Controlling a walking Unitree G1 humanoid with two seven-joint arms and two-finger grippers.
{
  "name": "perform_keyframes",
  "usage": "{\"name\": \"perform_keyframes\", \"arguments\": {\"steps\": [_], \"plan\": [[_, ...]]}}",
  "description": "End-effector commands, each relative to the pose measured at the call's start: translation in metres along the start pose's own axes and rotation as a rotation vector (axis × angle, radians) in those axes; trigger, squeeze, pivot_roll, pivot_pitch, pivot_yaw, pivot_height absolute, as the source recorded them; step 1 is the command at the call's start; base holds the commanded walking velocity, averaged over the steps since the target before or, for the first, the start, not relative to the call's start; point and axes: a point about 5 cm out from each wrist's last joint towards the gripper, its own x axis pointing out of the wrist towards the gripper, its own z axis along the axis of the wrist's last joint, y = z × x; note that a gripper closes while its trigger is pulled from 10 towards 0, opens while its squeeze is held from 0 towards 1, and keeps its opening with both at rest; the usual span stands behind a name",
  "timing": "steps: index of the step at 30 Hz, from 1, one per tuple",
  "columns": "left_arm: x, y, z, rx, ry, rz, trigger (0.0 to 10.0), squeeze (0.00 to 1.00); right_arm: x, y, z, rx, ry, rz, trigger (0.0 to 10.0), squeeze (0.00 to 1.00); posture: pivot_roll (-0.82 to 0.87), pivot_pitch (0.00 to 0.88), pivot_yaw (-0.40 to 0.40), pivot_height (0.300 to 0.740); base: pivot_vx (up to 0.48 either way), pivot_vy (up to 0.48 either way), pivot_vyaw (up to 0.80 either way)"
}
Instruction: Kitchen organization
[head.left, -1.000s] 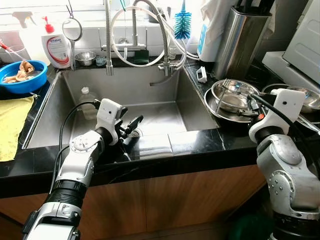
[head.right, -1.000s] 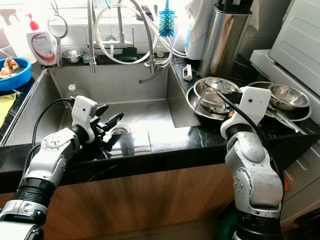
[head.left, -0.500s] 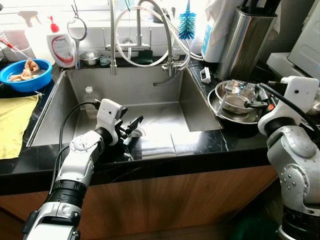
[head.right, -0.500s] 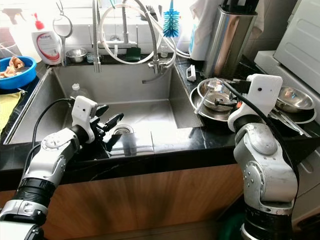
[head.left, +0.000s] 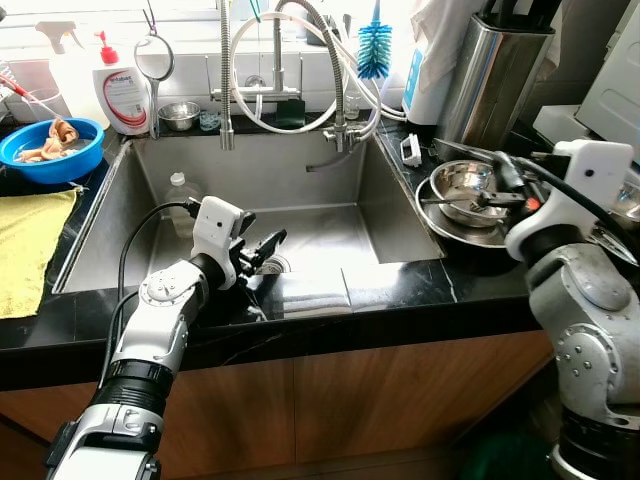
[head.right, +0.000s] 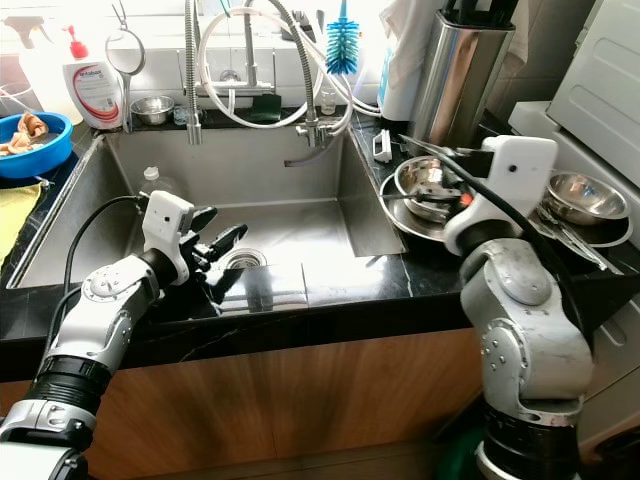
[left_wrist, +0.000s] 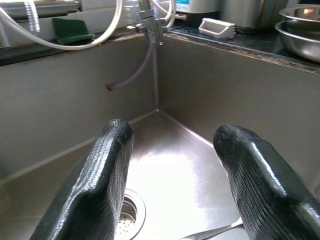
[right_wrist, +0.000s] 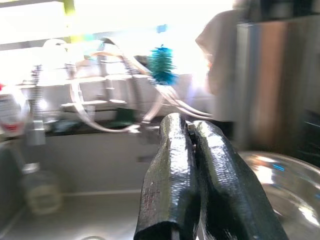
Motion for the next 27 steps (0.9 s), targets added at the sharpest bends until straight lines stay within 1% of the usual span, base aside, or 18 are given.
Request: {"name": "perform_keyframes", "arguments": {"steps": [1, 2, 4, 6, 8, 9, 12, 15, 16, 18, 19, 22, 26, 27], "plan": [[0.002, -0.001, 0.001, 0.004, -0.012, 0.004, 10.0, 0.00, 0.003, 0.008, 0.000, -0.008, -0.001, 0.068, 10.0, 0.00, 0.01, 0.000, -0.051, 0.740, 0.000, 0.000, 0.00], [0.002, -0.003, 0.000, -0.002, -0.016, 0.002, 10.0, 0.00, 0.005, 0.018, -0.006, -0.030, 0.016, 0.159, 10.0, 0.00, 0.01, 0.000, -0.049, 0.740, 0.000, 0.000, 0.00], [0.001, -0.005, -0.001, -0.004, -0.016, 0.000, 10.0, 0.00, 0.006, 0.025, -0.011, -0.041, 0.027, 0.211, 10.0, 0.00, 0.01, 0.000, -0.049, 0.740, 0.000, 0.000, 0.00], [0.001, -0.006, -0.001, -0.006, -0.015, 0.000, 10.0, 0.00, 0.011, 0.030, -0.018, -0.067, 0.036, 0.252, 10.0, 0.00, 0.01, 0.000, -0.046, 0.740, 0.000, 0.000, 0.00], [0.001, -0.006, -0.001, -0.007, -0.015, 0.001, 10.0, 0.00, 0.015, 0.040, -0.021, -0.077, 0.039, 0.359, 10.0, 0.00, 0.01, 0.000, -0.049, 0.740, 0.000, 0.000, 0.00], [0.001, -0.006, -0.001, -0.006, -0.015, 0.001, 10.0, 0.00, 0.016, 0.042, -0.021, -0.081, 0.043, 0.373, 10.0, 0.00, 0.01, 0.000, -0.049, 0.740, 0.000, 0.000, 0.00], [0.002, -0.006, -0.001, -0.005, -0.015, 0.002, 10.0, 0.00, 0.017, 0.042, -0.022, -0.086, 0.044, 0.381, 10.0, 0.00, 0.01, 0.000, -0.049, 0.740, 0.000, 0.000, 0.00], [0.002, -0.006, -0.001, -0.010, -0.019, 0.006, 10.0, 0.00, 0.033, 0.038, -0.039, -0.051, 0.102, 0.377, 10.0, 0.00, 0.02, 0.000, -0.053, 0.740, 0.000, 0.000, 0.00], [0.002, -0.007, -0.001, -0.011, -0.018, 0.006, 10.0, 0.00, 0.040, 0.032, -0.044, -0.021, 0.107, 0.353, 10.0, 0.00, 0.02, 0.000, -0.053, 0.740, 0.000, 0.000, 0.00], [0.002, -0.007, -0.002, -0.010, -0.016, 0.004, 10.0, 0.00, 0.044, 0.029, -0.048, -0.018, 0.112, 0.342, 10.0, 0.00, 0.01, 0.000, -0.050, 0.740, 0.000, 0.000, 0.00], [0.002, -0.007, -0.002, -0.009, -0.014, 0.003, 10.0, 0.00, 0.048, 0.027, -0.052, -0.031, 0.130, 0.353, 10.0, 0.00, 0.01, 0.000, -0.052, 0.740, 0.000, 0.000, 0.00], [0.003, -0.007, -0.002, -0.010, -0.014, 0.003, 10.0, 0.00, 0.052, 0.025, -0.056, -0.033, 0.148, 0.363, 10.0, 0.00, 0.01, 0.000, -0.053, 0.740, 0.000, 0.000, 0.00], [0.004, -0.010, -0.001, -0.014, -0.018, -0.001, 10.0, 0.00, 0.062, 0.019, -0.059, 0.003, 0.157, 0.355, 10.0, 0.00, 0.01, 0.000, -0.053, 0.740, 0.000, 0.000, 0.00], [0.004, -0.011, -0.001, -0.014, -0.019, -0.001, 10.0, 0.00, 0.064, 0.018, -0.060, 0.001, 0.159, 0.349, 10.0, 0.00, 0.02, 0.000, -0.059, 0.740, 0.000, 0.000, 0.00]]}}
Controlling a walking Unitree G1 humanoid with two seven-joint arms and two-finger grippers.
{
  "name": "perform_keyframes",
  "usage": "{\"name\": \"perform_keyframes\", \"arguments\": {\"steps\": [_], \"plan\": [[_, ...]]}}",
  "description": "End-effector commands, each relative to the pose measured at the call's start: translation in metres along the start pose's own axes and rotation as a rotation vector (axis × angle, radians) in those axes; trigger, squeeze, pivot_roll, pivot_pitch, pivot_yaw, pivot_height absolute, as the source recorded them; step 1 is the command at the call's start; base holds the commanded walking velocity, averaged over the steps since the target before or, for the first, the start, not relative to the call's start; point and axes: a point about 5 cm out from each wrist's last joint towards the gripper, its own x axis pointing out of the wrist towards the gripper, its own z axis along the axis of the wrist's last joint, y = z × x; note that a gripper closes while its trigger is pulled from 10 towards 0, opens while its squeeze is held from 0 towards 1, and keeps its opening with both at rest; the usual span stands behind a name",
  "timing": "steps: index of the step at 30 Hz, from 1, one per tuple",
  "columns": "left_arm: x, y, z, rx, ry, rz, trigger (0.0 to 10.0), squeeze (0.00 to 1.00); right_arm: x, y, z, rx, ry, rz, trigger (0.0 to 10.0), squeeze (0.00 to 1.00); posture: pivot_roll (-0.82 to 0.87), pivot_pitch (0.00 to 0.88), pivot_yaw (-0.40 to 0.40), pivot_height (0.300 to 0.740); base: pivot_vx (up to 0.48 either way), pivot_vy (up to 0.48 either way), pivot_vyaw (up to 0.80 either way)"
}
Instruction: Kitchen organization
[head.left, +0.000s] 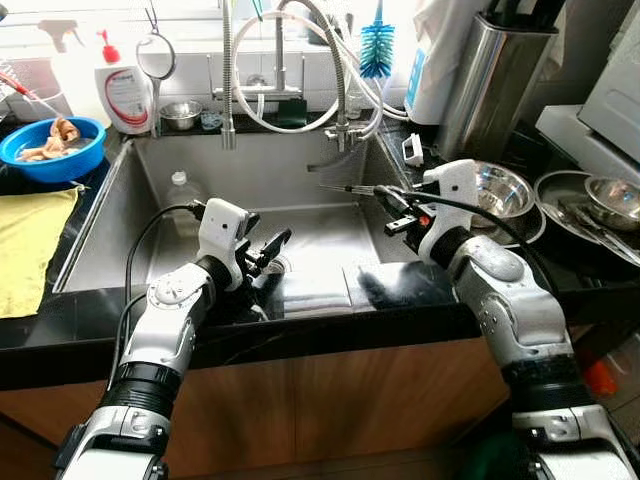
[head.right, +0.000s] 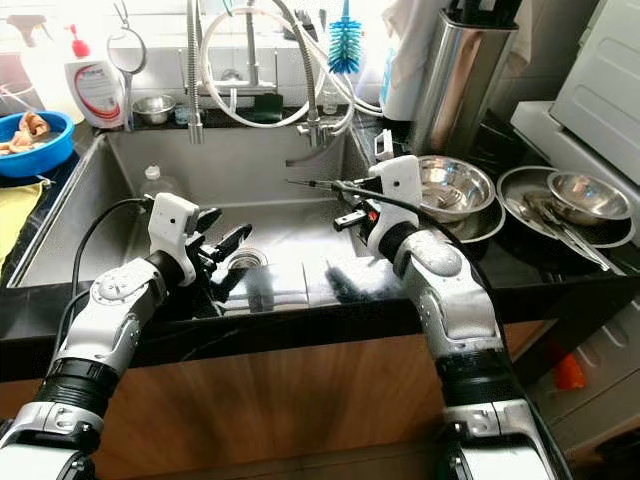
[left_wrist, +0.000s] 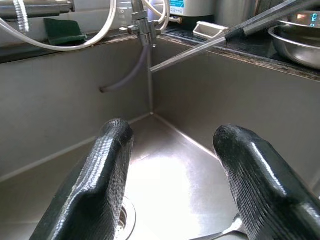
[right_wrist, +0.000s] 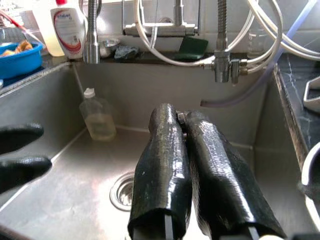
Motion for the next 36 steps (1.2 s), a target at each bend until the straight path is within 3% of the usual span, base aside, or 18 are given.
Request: {"name": "perform_keyframes", "arguments": {"steps": [1, 8, 14, 15, 16, 17, 18, 28, 29, 30, 31, 36], "plan": [[0.000, -0.002, 0.000, 0.008, -0.002, -0.002, 10.0, 0.00, 0.004, -0.008, 0.003, -0.006, -0.017, -0.025, 10.0, 0.00, 0.03, 0.000, -0.060, 0.740, 0.000, 0.000, 0.00], [-0.002, -0.002, 0.000, 0.012, 0.000, 0.001, 10.0, 0.00, 0.004, -0.021, -0.018, 0.032, 0.047, -0.086, 10.0, 0.00, 0.04, 0.000, -0.069, 0.740, 0.000, 0.000, 0.00], [-0.002, -0.002, 0.001, 0.010, -0.003, 0.002, 10.0, 0.00, 0.003, -0.021, -0.026, 0.056, 0.045, -0.073, 10.0, 0.00, 0.04, 0.000, -0.068, 0.740, 0.000, 0.000, 0.00], [-0.002, -0.002, 0.000, 0.011, -0.003, 0.001, 10.0, 0.00, 0.003, -0.020, -0.026, 0.057, 0.046, -0.069, 10.0, 0.47, 0.04, 0.000, -0.067, 0.740, 0.000, 0.000, 0.00], [-0.003, -0.002, 0.000, 0.011, -0.002, 0.000, 10.0, 0.00, 0.004, -0.020, -0.027, 0.057, 0.046, -0.065, 10.0, 0.47, 0.04, 0.000, -0.068, 0.740, 0.000, 0.000, 0.00], [-0.003, -0.003, 0.000, 0.011, -0.002, -0.001, 10.0, 0.00, 0.004, -0.020, -0.027, 0.060, 0.045, -0.063, 10.0, 0.78, 0.04, 0.000, -0.067, 0.740, 0.000, 0.000, 0.00], [-0.003, -0.003, 0.000, 0.010, -0.001, -0.001, 10.0, 0.00, 0.004, -0.020, -0.028, 0.060, 0.043, -0.063, 10.0, 1.00, 0.04, 0.000, -0.068, 0.740, 0.000, 0.000, 0.00], [-0.004, -0.004, -0.002, 0.009, 0.006, -0.009, 10.0, 0.00, 0.002, -0.013, -0.035, 0.044, 0.048, -0.062, 10.0, 1.00, 0.04, 0.000, -0.064, 0.740, 0.000, 0.000, 0.00], [-0.004, -0.005, -0.002, 0.009, 0.007, -0.010, 10.0, 0.00, 0.001, -0.012, -0.033, 0.033, 0.038, -0.065, 10.0, 0.74, 0.05, 0.000, -0.064, 0.740, 0.000, 0.000, 0.00], [-0.004, -0.005, -0.002, 0.009, 0.007, -0.011, 10.0, 0.00, 0.000, -0.011, -0.032, 0.025, 0.031, -0.068, 10.0, 0.74, 0.05, 0.000, -0.064, 0.740, 0.000, 0.000, 0.00], [-0.005, -0.005, -0.002, 0.009, 0.007, -0.011, 10.0, 0.00, 0.000, -0.010, -0.030, 0.020, 0.023, -0.067, 10.0, 0.00, 0.04, 0.000, -0.064, 0.740, 0.000, 0.000, 0.00], [-0.004, -0.007, -0.004, 0.011, 0.012, -0.022, 10.0, 0.00, -0.005, 0.008, -0.023, -0.001, -0.015, -0.049, 10.0, 0.00, 0.04, 0.000, -0.062, 0.740, 0.000, 0.000, 0.00]]}}
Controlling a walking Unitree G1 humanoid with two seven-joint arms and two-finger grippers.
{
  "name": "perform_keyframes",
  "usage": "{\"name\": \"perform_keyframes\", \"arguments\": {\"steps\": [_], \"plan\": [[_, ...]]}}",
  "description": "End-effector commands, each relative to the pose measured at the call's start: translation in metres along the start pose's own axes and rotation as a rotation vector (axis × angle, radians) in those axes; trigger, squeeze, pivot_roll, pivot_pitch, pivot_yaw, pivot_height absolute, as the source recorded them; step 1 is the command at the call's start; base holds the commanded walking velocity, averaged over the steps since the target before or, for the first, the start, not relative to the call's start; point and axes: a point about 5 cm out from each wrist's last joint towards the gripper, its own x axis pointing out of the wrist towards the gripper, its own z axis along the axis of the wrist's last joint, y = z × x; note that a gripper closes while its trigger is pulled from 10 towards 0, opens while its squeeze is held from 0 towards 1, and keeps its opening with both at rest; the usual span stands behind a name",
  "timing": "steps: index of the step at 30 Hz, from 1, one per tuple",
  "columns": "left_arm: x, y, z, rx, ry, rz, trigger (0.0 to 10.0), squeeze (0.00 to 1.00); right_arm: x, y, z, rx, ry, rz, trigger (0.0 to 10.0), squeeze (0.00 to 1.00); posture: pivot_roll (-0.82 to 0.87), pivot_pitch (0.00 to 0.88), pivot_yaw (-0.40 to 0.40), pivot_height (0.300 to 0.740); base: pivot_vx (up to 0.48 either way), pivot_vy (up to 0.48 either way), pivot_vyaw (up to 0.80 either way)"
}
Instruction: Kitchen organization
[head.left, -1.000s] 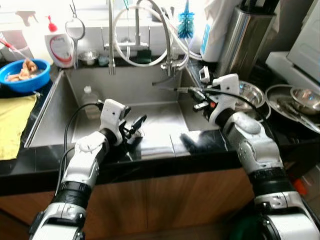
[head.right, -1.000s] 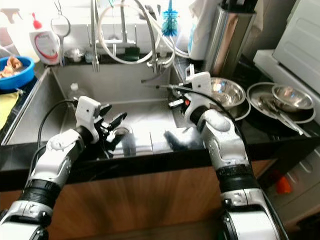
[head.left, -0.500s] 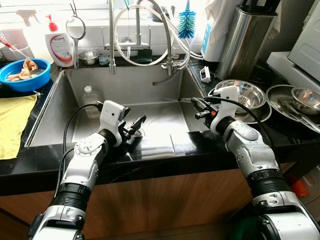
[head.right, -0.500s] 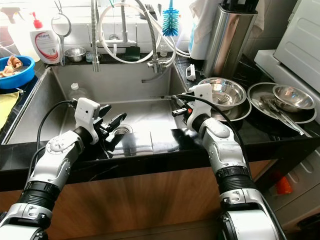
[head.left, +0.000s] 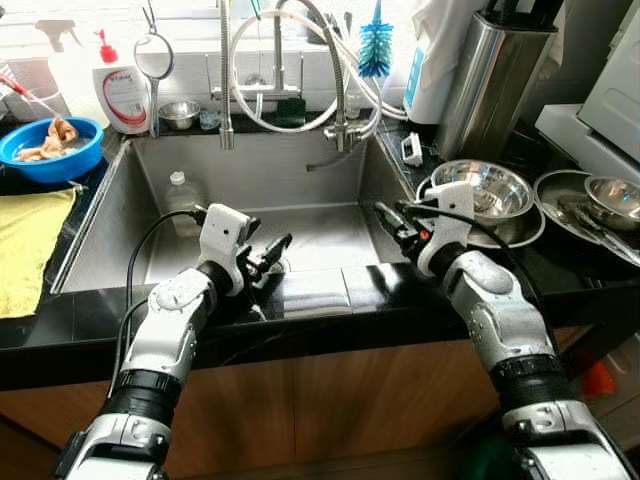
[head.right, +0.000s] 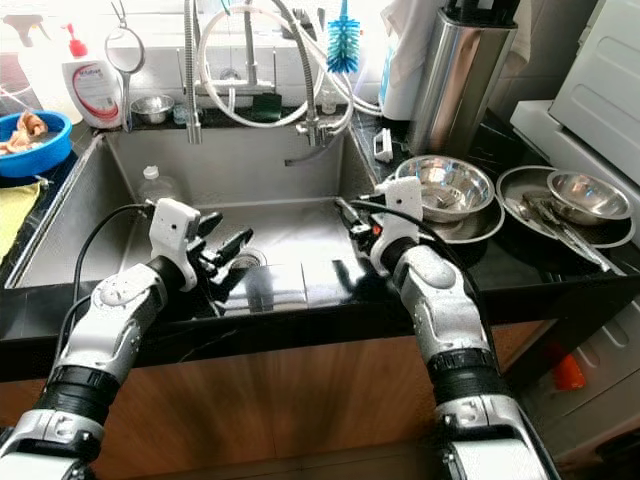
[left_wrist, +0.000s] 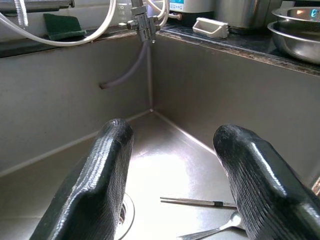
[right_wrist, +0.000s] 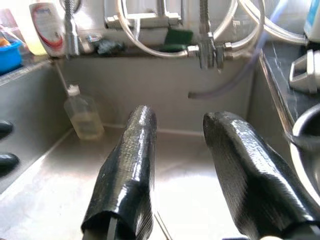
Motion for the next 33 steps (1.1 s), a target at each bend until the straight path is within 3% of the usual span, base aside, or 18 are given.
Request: {"name": "perform_keyframes", "arguments": {"steps": [1, 6, 9, 10, 11, 12, 13, 15, 16, 17, 18, 23, 26, 28, 29, 33], "plan": [[0.000, -0.004, 0.000, 0.013, 0.008, -0.022, 10.0, 0.00, -0.002, 0.009, 0.003, -0.016, -0.006, 0.015, 10.0, 0.00, 0.04, 0.000, -0.062, 0.740, 0.000, 0.000, 0.00], [0.000, -0.005, 0.000, 0.013, 0.009, -0.025, 10.0, 0.00, -0.009, 0.026, 0.006, -0.026, -0.028, 0.029, 10.0, 0.00, 0.04, 0.000, -0.063, 0.740, 0.000, 0.000, 0.00], [0.000, -0.006, -0.001, 0.012, 0.009, -0.025, 10.0, 0.00, -0.017, 0.037, 0.007, -0.094, -0.023, 0.032, 10.0, 0.00, 0.04, 0.000, -0.063, 0.740, 0.000, 0.000, 0.00], [0.000, -0.006, -0.001, 0.012, 0.009, -0.026, 10.0, 0.00, -0.018, 0.038, 0.007, -0.101, -0.023, 0.028, 10.0, 0.94, 0.04, 0.000, -0.063, 0.740, 0.000, 0.000, 0.00], [0.000, -0.006, -0.001, 0.012, 0.009, -0.026, 10.0, 0.00, -0.018, 0.039, 0.007, -0.103, -0.024, 0.026, 10.0, 0.94, 0.04, 0.000, -0.063, 0.740, 0.000, 0.000, 0.00], [0.000, -0.006, -0.001, 0.011, 0.009, -0.027, 10.0, 0.00, -0.020, 0.038, 0.009, -0.136, -0.033, 0.004, 10.0, 1.00, 0.04, 0.000, -0.062, 0.740, 0.000, 0.000, 0.00], [0.000, -0.006, -0.001, 0.011, 0.009, -0.027, 10.0, 0.00, -0.020, 0.038, 0.009, -0.136, -0.033, 0.004, 10.0, 1.00, 0.04, 0.000, -0.062, 0.740, 0.000, 0.000, 0.00], [0.001, -0.007, -0.001, 0.012, 0.006, -0.029, 10.0, 0.00, -0.024, 0.029, 0.017, -0.245, -0.042, -0.095, 10.0, 1.00, 0.04, 0.000, -0.064, 0.740, 0.000, 0.000, 0.00], [0.001, -0.007, 0.000, 0.011, 0.004, -0.027, 10.0, 0.00, -0.026, 0.022, 0.023, -0.230, -0.069, -0.155, 10.0, 0.42, 0.04, 0.000, -0.065, 0.740, 0.000, 0.000, 0.00], [0.001, -0.007, 0.000, 0.011, 0.004, -0.027, 10.0, 0.00, -0.027, 0.019, 0.026, -0.214, -0.083, -0.175, 10.0, 0.42, 0.04, 0.000, -0.065, 0.740, 0.000, 0.000, 0.00], [0.002, -0.007, 0.000, 0.011, 0.004, -0.027, 10.0, 0.00, -0.028, 0.017, 0.028, -0.198, -0.099, -0.204, 10.0, 0.00, 0.04, 0.000, -0.065, 0.740, 0.000, 0.000, 0.00], [0.003, -0.009, 0.000, 0.007, 0.004, -0.031, 10.0, 0.00, -0.032, 0.011, 0.033, -0.064, -0.153, -0.307, 10.0, 0.00, 0.03, 0.000, -0.064, 0.740, 0.000, 0.000, 0.00], [0.004, -0.009, 0.000, 0.003, 0.003, -0.031, 10.0, 0.00, -0.033, 0.012, 0.030, -0.177, -0.105, -0.299, 10.0, 0.00, 0.03, 0.000, -0.061, 0.740, 0.000, 0.000, 0.00], [0.005, -0.009, 0.000, 0.002, 0.003, -0.032, 10.0, 0.00, -0.034, 0.012, 0.029, -0.300, -0.071, -0.275, 10.0, 0.00, 0.03, 0.000, -0.056, 0.740, 0.000, 0.000, 0.00], [0.005, -0.009, 0.000, 0.002, 0.003, -0.032, 10.0, 0.00, -0.034, 0.012, 0.029, -0.300, -0.071, -0.275, 10.0, 0.00, 0.03, 0.000, -0.056, 0.740, 0.000, 0.000, 0.00], [0.005, -0.008, 0.001, 0.002, 0.002, -0.030, 10.0, 0.00, -0.037, -0.003, 0.030, -0.537, -0.007, -0.267, 10.0, 0.00, 0.02, 0.000, -0.054, 0.740, 0.000, 0.000, 0.00]]}}
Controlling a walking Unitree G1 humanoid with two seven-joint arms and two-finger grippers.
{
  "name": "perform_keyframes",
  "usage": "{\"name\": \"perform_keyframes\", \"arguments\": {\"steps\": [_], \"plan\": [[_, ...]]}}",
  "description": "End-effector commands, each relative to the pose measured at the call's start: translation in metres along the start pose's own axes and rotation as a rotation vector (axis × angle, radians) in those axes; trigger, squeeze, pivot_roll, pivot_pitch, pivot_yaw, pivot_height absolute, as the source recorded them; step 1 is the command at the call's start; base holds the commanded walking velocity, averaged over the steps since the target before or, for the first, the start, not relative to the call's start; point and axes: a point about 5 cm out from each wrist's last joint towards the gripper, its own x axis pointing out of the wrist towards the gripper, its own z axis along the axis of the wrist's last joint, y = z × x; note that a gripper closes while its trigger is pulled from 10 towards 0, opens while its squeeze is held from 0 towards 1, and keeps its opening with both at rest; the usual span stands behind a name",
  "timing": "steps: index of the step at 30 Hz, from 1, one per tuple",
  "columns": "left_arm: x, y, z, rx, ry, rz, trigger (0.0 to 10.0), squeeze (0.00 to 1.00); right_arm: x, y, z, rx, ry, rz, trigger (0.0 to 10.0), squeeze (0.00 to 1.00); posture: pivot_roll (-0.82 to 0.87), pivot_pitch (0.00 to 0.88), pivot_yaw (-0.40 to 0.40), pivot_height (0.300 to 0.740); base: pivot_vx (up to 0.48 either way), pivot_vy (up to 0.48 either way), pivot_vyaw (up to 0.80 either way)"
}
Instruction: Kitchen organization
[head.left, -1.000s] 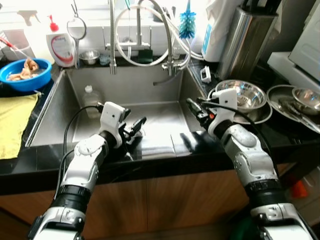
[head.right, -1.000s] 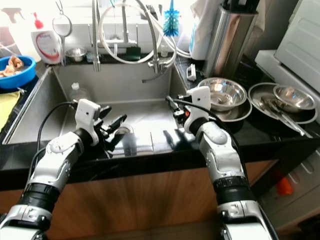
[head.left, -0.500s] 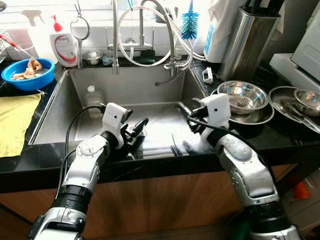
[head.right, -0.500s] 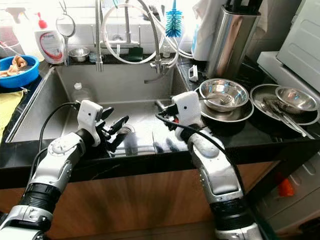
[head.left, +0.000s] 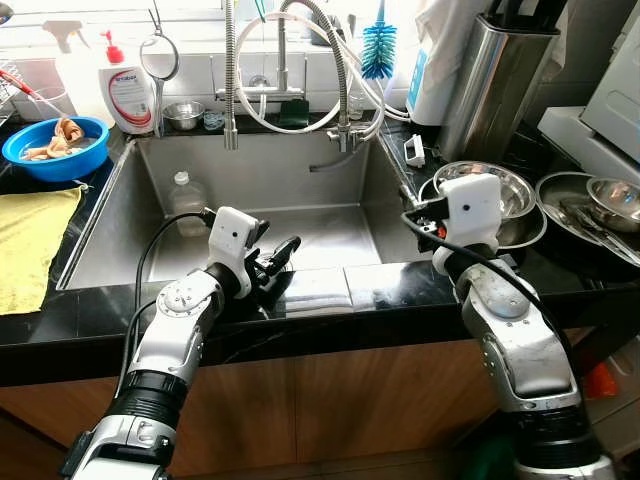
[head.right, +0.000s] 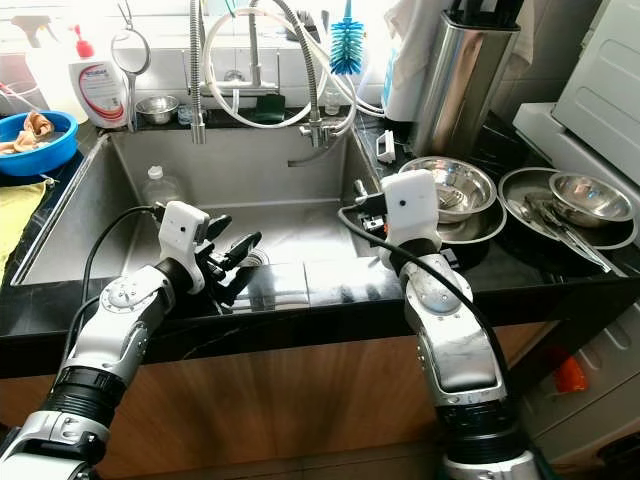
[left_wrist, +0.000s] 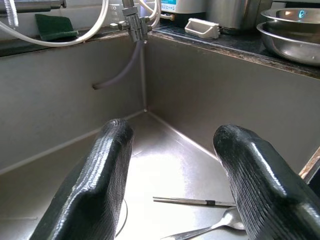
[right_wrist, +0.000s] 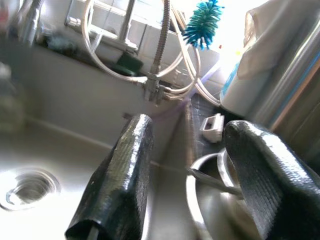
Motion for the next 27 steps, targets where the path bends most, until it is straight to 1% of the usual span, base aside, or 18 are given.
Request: {"name": "perform_keyframes", "arguments": {"steps": [1, 2, 3, 7, 8, 13, 14, 17, 20, 23, 25, 27], "plan": [[0.002, 0.000, 0.002, 0.009, 0.002, -0.002, 10.0, 0.00, 0.001, -0.005, 0.002, -0.094, -0.004, 0.005, 10.0, 0.00, 0.02, 0.000, -0.053, 0.740, 0.000, 0.000, 0.00], [0.002, 0.000, 0.002, 0.008, 0.002, -0.002, 10.0, 0.00, 0.001, -0.014, 0.000, -0.129, 0.003, -0.009, 10.0, 0.00, 0.02, 0.000, -0.053, 0.740, 0.000, 0.000, 0.00], [0.002, 0.000, 0.002, 0.007, 0.002, -0.003, 10.0, 0.00, 0.001, -0.019, 0.000, -0.152, 0.003, -0.020, 10.0, 0.00, 0.02, 0.000, -0.053, 0.740, 0.000, 0.000, 0.00], [0.002, -0.001, 0.002, 0.005, 0.003, -0.006, 10.0, 0.00, 0.002, -0.029, -0.001, -0.222, 0.018, -0.027, 10.0, 0.00, 0.02, 0.000, -0.050, 0.740, 0.000, 0.000, 0.00], [0.002, -0.001, 0.002, 0.005, 0.004, -0.007, 10.0, 0.00, 0.002, -0.030, -0.002, -0.236, 0.016, -0.006, 10.0, 0.00, 0.02, 0.000, -0.049, 0.740, 0.000, 0.000, 0.00], [0.003, 0.000, 0.003, 0.008, 0.001, -0.006, 10.0, 0.00, 0.005, -0.028, -0.002, -0.286, -0.020, 0.074, 10.0, 0.00, 0.02, 0.000, -0.047, 0.740, 0.000, 0.000, 0.00], [0.003, 0.000, 0.004, 0.008, 0.001, -0.005, 10.0, 0.00, 0.006, -0.027, -0.002, -0.287, -0.029, 0.082, 10.0, 0.00, 0.02, 0.000, -0.047, 0.740, 0.000, 0.000, 0.00], [0.002, 0.002, 0.004, 0.010, 0.001, 0.000, 10.0, 0.00, 0.010, -0.023, 0.003, -0.250, -0.074, 0.134, 10.0, 0.00, 0.03, 0.000, -0.047, 0.740, 0.000, 0.000, 0.00], [0.002, 0.002, 0.004, 0.011, 0.001, 0.001, 10.0, 0.00, 0.012, -0.019, -0.004, -0.265, -0.054, 0.186, 10.0, 0.00, 0.03, 0.000, -0.046, 0.740, 0.000, 0.000, 0.00], [0.002, 0.002, 0.004, 0.010, 0.001, 0.000, 10.0, 0.00, 0.015, -0.022, -0.013, -0.244, -0.027, 0.184, 10.0, 0.00, 0.03, 0.000, -0.047, 0.740, 0.000, 0.000, 0.00], [0.002, 0.002, 0.004, 0.011, 0.002, 0.000, 10.0, 0.00, 0.017, -0.024, -0.023, -0.272, 0.025, 0.202, 10.0, 0.00, 0.03, 0.000, -0.048, 0.740, 0.000, 0.000, 0.00], [0.003, 0.002, 0.005, 0.011, 0.001, 0.001, 10.0, 0.00, 0.019, -0.026, -0.028, -0.285, 0.049, 0.207, 10.0, 0.00, 0.03, 0.000, -0.048, 0.740, 0.000, 0.000, 0.00]]}}
